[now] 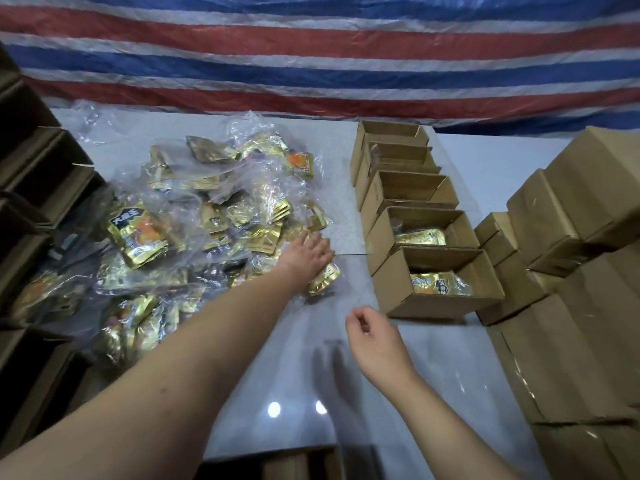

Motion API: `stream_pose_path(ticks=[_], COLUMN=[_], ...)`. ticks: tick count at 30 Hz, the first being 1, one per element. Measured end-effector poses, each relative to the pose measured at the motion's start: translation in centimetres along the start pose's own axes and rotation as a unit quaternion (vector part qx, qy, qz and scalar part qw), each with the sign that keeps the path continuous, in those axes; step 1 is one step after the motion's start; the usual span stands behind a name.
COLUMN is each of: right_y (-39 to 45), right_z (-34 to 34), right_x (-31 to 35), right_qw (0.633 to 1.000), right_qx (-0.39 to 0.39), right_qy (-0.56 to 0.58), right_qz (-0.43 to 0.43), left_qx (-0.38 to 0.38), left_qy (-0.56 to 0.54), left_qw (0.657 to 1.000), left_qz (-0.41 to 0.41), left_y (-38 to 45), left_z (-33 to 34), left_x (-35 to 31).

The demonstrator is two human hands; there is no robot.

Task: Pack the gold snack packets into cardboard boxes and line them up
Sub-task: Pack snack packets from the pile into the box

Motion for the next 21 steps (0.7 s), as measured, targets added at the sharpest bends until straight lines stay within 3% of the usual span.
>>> stream_pose_path(ticks=[4,9,13,16,18,21], right_y=[-0.9,0.0,1.7,2.8,3.0,3.1], right_z=[-0.6,-1.5,-1.9,-1.5,-0.6,0.7], right_x=[-2.0,-1.6,1.6,4.7,6.3,8.9], right_qw=[1.000,0.996,0.990,0.989,0.987,0.952], right_qx=[0.002,-0.039,-0.077,-0.053,-0.017,-0.002], right_qy=[0.009,0.049,0.109,0.140,0.161,0.305], right_qz=[0.018,0.057,0.035,-0.004,-0.003,-0.032], left_qx=[-0.028,-0.115,-0.147,-0.150,-0.121,-0.067], left_qy=[-0.035,-0.228,-0.420,-0.501,-0.578,-0.682], left_qw=[0.999,0.967,0.894,0.850,0.803,0.720], left_qz=[0.021,-0.009,-0.053,-0.061,-0.078,-0.112], left_y=[1.2,-1.6,-6.0,-9.4,-11.3,-13.3], left_z=[-0.4,-5.8,-10.3,-12.5,-13.0,-13.0], left_x=[0.0,5.4,10.6,12.7,14.1,16.0])
Point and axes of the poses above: each hand's wrist, its own y-axis towards the middle knuckle, its own z-axis out of the palm, x = y × z, the point moved 10 cm from there along y, towards the middle knuckle, and after that the axes turned 15 degrees about -z, right-handed, at the moved point
